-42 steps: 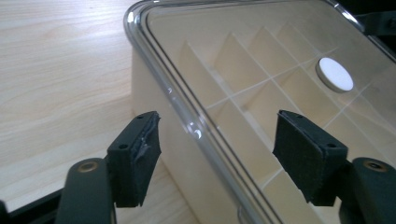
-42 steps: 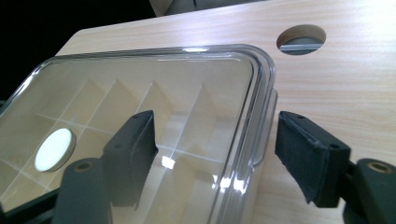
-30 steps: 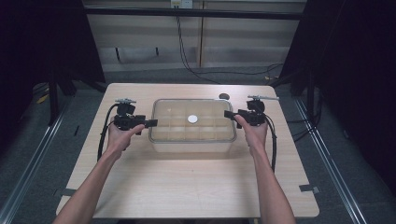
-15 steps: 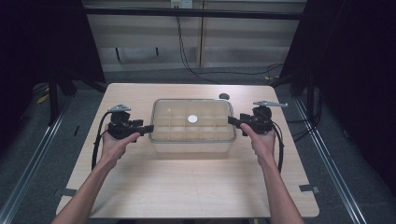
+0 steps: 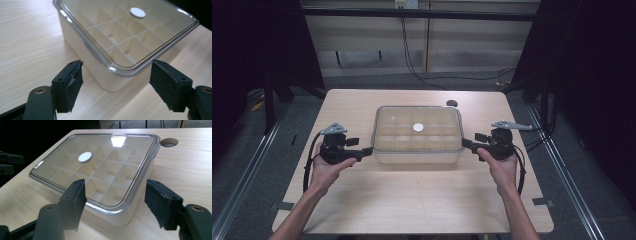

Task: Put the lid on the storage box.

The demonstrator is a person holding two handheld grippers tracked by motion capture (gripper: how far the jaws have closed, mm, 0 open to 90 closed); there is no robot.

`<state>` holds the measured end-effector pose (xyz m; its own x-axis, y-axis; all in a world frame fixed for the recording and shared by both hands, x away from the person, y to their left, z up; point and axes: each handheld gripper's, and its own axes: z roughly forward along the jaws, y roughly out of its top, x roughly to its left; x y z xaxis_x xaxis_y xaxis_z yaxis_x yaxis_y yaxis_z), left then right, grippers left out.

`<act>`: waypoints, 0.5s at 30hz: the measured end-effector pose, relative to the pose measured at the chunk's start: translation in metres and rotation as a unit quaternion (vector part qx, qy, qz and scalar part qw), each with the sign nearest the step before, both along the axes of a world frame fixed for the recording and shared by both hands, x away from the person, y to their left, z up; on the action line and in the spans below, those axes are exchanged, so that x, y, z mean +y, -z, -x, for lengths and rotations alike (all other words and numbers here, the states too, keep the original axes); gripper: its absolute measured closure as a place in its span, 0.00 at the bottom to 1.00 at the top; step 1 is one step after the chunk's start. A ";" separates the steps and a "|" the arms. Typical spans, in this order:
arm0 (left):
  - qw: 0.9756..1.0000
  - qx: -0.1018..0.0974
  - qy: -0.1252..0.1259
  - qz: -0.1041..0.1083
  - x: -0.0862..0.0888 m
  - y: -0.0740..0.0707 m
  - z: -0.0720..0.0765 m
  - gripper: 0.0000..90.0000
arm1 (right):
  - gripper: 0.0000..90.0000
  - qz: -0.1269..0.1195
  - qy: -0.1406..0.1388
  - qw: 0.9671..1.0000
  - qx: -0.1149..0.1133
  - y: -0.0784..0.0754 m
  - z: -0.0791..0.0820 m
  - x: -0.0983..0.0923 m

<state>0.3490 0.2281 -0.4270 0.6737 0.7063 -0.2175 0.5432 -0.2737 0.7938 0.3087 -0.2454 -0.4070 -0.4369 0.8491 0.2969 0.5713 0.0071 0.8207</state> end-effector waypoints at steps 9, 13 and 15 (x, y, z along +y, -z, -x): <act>1.000 -0.003 -0.003 -0.019 0.019 0.005 0.026 0.28 | 0.33 0.005 0.006 1.000 0.003 0.008 0.032 -0.004; 1.000 -0.011 0.000 -0.029 0.022 0.007 0.040 0.28 | 0.31 0.008 -0.006 1.000 0.008 0.019 0.048 -0.004; 1.000 -0.009 0.000 -0.023 0.023 0.011 0.049 0.28 | 0.30 0.010 -0.008 1.000 0.010 0.022 0.055 -0.004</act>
<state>0.3001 0.2508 -0.4380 0.6774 0.7151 -0.1725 0.5289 -0.3105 0.7898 0.2536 -0.2494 -0.4292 -0.4446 0.8476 0.2898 0.5879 0.0320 0.8083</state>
